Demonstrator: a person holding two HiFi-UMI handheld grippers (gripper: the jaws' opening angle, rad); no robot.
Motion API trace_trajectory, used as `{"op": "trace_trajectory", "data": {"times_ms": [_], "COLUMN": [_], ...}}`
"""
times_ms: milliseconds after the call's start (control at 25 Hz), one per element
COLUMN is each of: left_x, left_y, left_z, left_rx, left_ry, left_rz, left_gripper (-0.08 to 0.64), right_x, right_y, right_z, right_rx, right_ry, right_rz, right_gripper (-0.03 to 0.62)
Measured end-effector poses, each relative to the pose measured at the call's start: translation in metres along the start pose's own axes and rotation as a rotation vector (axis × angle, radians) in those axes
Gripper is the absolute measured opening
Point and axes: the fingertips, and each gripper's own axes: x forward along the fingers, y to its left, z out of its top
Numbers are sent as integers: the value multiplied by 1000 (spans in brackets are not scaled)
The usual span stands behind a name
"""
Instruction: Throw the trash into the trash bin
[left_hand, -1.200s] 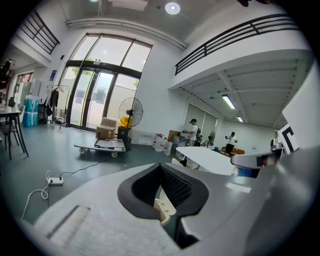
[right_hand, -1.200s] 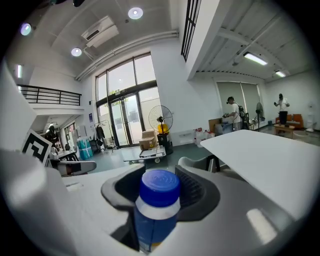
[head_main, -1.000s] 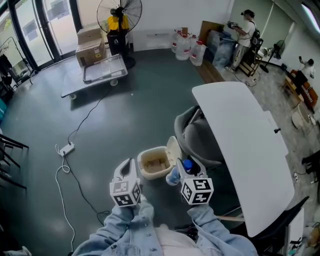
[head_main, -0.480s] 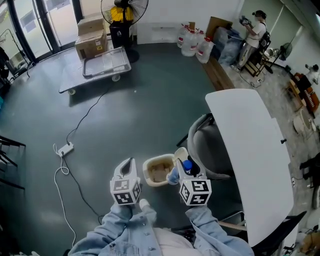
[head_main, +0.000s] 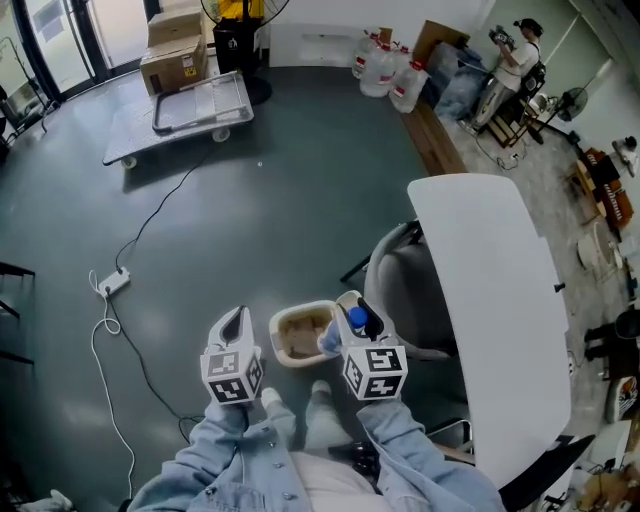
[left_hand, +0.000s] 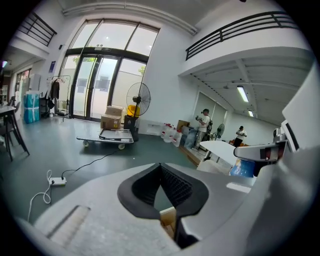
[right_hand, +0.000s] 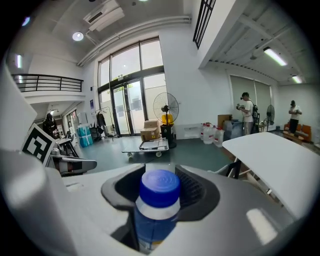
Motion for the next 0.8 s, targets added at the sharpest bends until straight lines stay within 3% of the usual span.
{"op": "trace_trajectory", "data": {"times_ms": [360,560,800], "left_x": [-7,14,36], "left_y": [15,28,38], "left_z": [-17,-51,-99], "left_rx": [-66,-57,-66], "left_ry": [-26,4,63], "left_rz": [114,134,152], "left_gripper": [9,9,9], "right_x": [29,50,66], "right_y": [0,-7,-17], "right_z": [-3,-29,-86], "right_rx": [-103,-166,-143], "right_ry": [33,46,115], "right_rz": [133,161,160], "right_gripper": [189,189,189]}}
